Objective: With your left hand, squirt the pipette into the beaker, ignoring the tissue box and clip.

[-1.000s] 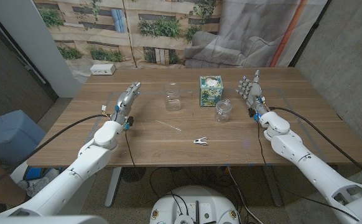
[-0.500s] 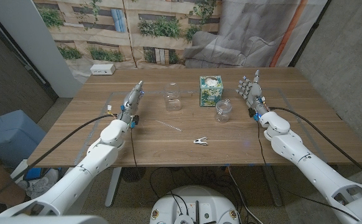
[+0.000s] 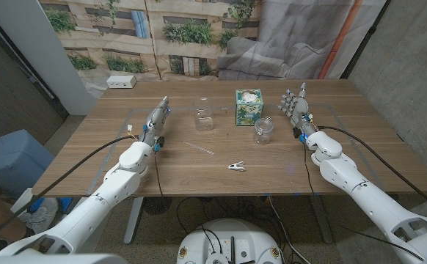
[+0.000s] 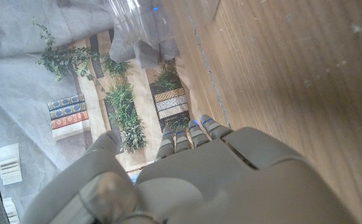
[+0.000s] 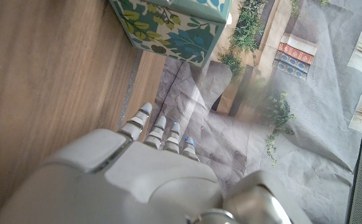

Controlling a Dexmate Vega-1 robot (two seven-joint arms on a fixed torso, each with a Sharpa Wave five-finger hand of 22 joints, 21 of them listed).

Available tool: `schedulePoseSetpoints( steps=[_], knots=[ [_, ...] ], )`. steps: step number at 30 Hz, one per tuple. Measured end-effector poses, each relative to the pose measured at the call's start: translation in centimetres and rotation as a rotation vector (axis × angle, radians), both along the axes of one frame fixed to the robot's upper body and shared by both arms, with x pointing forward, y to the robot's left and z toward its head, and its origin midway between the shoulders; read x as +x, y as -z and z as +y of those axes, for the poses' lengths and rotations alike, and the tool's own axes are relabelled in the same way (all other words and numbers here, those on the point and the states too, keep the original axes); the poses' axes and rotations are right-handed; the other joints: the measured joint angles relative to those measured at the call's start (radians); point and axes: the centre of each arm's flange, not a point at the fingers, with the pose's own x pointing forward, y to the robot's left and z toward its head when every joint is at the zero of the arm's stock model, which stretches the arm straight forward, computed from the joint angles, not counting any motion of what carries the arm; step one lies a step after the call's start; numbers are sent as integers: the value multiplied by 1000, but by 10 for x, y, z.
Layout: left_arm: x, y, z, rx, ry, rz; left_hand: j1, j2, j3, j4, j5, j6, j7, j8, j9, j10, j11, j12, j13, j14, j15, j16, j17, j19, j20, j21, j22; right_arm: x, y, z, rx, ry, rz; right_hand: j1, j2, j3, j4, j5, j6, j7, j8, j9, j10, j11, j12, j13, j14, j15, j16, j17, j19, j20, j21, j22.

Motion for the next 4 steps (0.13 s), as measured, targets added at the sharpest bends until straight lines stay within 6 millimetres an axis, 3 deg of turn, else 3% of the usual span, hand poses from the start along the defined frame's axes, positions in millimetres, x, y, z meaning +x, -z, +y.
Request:
schedulePoseSetpoints(
  steps=[4],
  knots=[
    [-1, 9, 5, 4, -3, 21, 0, 0, 7, -1, 6, 2, 2, 0, 0, 7, -7, 0, 0, 4, -4, 0, 0, 11, 0, 0, 0, 0, 0, 0, 0, 0, 0, 0, 0, 0, 0, 0, 0, 0, 0, 0, 0, 0, 0, 0, 0, 0, 0, 0, 0, 0, 0, 0]
  ],
)
